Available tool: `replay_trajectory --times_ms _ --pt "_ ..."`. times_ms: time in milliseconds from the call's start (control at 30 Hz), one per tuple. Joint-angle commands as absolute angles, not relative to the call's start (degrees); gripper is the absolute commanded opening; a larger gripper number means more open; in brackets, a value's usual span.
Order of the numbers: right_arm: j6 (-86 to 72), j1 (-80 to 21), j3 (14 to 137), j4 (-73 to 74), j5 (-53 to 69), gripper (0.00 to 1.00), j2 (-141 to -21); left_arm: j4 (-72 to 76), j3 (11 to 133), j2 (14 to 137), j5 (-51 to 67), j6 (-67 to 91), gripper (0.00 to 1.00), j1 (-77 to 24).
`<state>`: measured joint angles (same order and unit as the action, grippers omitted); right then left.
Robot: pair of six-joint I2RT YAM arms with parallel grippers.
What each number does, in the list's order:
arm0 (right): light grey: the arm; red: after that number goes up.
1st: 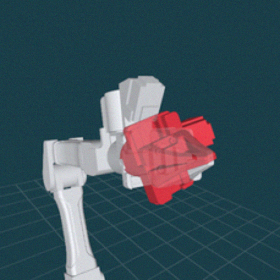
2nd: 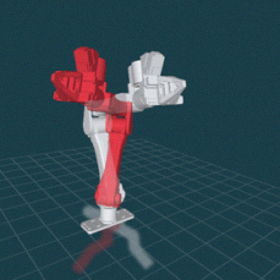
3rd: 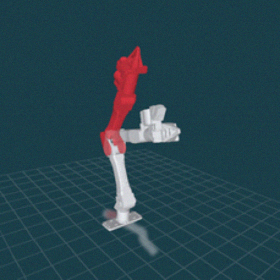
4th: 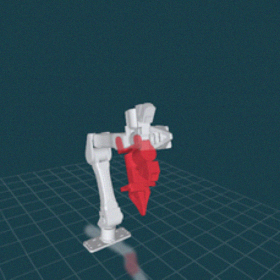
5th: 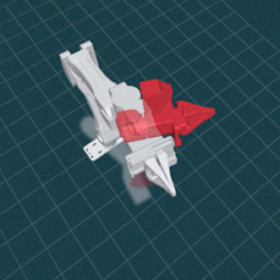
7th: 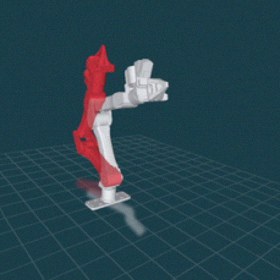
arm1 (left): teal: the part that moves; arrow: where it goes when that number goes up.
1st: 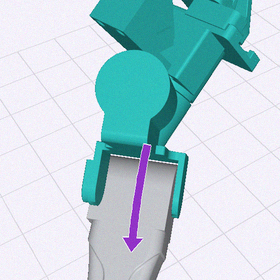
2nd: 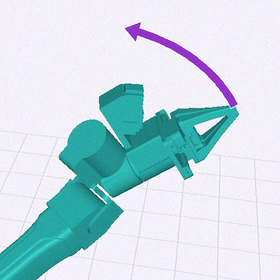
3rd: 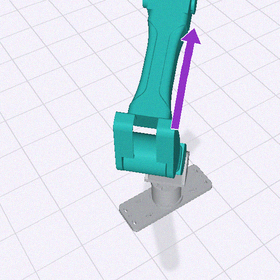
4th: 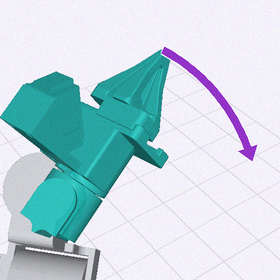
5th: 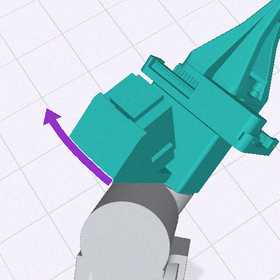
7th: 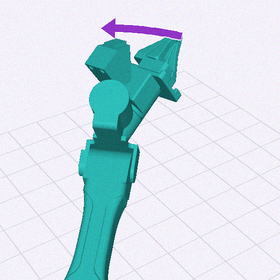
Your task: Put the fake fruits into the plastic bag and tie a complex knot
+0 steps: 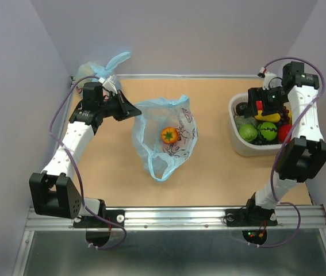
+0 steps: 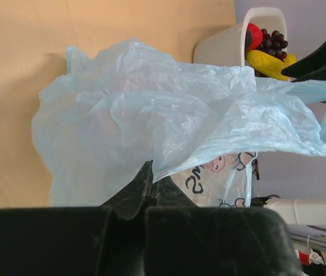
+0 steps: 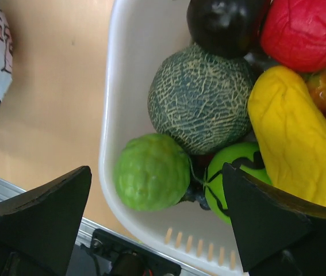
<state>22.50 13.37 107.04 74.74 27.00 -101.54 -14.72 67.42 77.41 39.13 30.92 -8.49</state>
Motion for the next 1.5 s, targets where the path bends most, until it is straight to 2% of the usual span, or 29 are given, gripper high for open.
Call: replay_trajectory --times_ms 0,133,633,733,833,867,933,1033,1133,1167,1300,1333,1467 --pt "26.37 12.83 101.62 79.54 24.52 1.0 -94.14 -13.71 66.45 74.62 39.02 29.62 0.0 -7.91" --pt "25.93 12.75 98.27 79.45 28.47 0.98 -93.25 -14.24 65.83 74.62 39.11 29.44 0.0 -7.82" --pt "25.75 12.74 90.27 75.85 26.45 0.9 -97.56 -13.62 65.83 75.06 39.2 29.53 0.0 -7.91" --pt "25.23 12.74 90.09 75.41 26.72 0.82 -97.56 -13.62 65.65 75.06 39.2 29.53 0.0 -7.82" --pt "24.7 12.74 91.58 75.41 25.67 0.63 -97.91 -13.62 65.74 75.23 39.29 29.53 0.0 -7.82" --pt "24.61 12.74 92.19 75.41 25.58 0.63 -97.82 -13.62 65.92 75.41 39.29 29.53 0.0 -7.82" --pt "23.83 12.74 95.0 75.59 25.92 0.53 -97.47 -13.62 66.18 75.58 39.37 29.62 0.0 -7.82" --pt "23.12 12.74 102.46 77.94 29.43 0.48 -96.86 -13.71 66.53 75.59 39.29 29.44 0.0 -7.91" --pt "22.24 12.22 109.66 79.45 40.31 0.46 -94.41 -13.89 66.62 75.5 39.38 29.36 0.0 -7.82" --pt "22.32 11.0 110.99 79.45 44.26 0.46 -93.79 -13.89 66.62 75.5 39.46 29.44 0.0 -7.82" --pt "18.65 0.1 115.4 78.23 45.87 0.45 -92.82 -13.71 66.36 75.23 39.55 29.27 0.0 -7.82" --pt "15.94 -5.65 115.49 74.57 45.01 0.45 -91.86 -13.62 66.27 75.32 39.72 29.27 0.0 -7.82" --pt "12.58 -17.73 117.77 69.35 42.55 0.46 -92.55 -13.45 66.1 75.67 39.64 29.44 0.0 -7.82"
